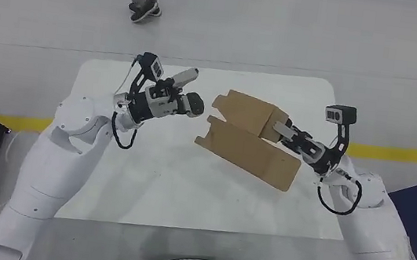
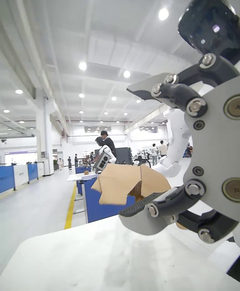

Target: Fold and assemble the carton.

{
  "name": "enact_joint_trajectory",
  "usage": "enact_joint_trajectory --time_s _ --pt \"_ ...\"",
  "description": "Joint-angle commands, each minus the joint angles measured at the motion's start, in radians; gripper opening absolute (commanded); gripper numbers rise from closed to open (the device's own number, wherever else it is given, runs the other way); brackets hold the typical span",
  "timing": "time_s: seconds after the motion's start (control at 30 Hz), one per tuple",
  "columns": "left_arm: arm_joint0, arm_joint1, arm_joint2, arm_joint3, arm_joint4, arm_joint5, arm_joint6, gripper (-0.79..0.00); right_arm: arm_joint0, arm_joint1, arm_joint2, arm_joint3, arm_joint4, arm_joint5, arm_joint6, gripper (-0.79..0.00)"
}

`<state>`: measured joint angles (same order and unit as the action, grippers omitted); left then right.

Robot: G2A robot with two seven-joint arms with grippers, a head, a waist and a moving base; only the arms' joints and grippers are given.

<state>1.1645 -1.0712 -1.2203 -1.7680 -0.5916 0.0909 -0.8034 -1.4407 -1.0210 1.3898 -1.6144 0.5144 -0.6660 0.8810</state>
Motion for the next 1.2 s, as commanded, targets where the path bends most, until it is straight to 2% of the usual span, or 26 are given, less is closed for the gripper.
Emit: enact_joint_trajectory --time_s 0.0,0.27,1.07,1.17 --pt "-0.019 -0.001 0.009 0.014 0.026 -0.025 -0.031 0.0 0.002 -0.001 -0.003 0.003 0.018 0.007 0.004 -0.785" --pt "-0.068 -0.005 0.032 0.056 0.031 -0.03 -0.102 0.0 0.023 -0.004 -0.004 0.032 0.115 0.029 0.033 -0.785" --pt "-0.169 -0.023 0.112 0.132 0.044 -0.083 -0.22 0.0 0.092 -0.02 -0.036 0.073 0.126 0.068 0.053 -0.785" --pt "-0.178 -0.024 0.114 0.136 0.036 -0.091 -0.25 -0.074 0.1 -0.022 -0.042 0.083 0.123 0.071 0.053 -0.785"
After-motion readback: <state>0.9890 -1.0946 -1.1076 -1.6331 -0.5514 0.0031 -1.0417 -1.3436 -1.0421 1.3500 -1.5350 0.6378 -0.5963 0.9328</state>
